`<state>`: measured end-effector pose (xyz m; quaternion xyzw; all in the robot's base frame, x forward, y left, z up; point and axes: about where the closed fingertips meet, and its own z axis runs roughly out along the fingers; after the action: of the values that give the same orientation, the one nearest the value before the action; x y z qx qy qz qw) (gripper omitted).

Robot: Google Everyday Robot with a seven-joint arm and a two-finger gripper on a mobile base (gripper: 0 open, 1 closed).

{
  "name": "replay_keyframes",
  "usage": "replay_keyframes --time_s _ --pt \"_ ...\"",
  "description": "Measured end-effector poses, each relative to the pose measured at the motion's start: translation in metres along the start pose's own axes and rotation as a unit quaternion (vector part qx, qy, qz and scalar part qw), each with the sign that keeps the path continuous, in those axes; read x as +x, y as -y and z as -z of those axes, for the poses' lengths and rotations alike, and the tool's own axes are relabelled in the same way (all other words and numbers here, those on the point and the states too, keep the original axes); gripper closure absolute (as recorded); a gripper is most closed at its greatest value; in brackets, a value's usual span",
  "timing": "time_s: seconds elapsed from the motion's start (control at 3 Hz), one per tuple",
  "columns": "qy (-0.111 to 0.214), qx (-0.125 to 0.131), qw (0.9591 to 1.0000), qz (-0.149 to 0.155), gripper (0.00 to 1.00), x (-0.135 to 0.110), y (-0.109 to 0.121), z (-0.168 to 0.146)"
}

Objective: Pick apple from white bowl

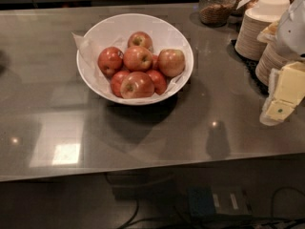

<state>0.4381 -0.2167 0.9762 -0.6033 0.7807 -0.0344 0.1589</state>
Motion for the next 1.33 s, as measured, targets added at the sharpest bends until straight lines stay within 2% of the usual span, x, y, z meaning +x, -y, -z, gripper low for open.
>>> replay_keyframes --time_s 0.67,1.33 --pt "0.009 0.007 0.9999 0.008 0.0 -0.008 0.005 -0.002" --pt "0.041 0.023 0.9976 0.051 0.0 -0.039 0.033 -0.018"
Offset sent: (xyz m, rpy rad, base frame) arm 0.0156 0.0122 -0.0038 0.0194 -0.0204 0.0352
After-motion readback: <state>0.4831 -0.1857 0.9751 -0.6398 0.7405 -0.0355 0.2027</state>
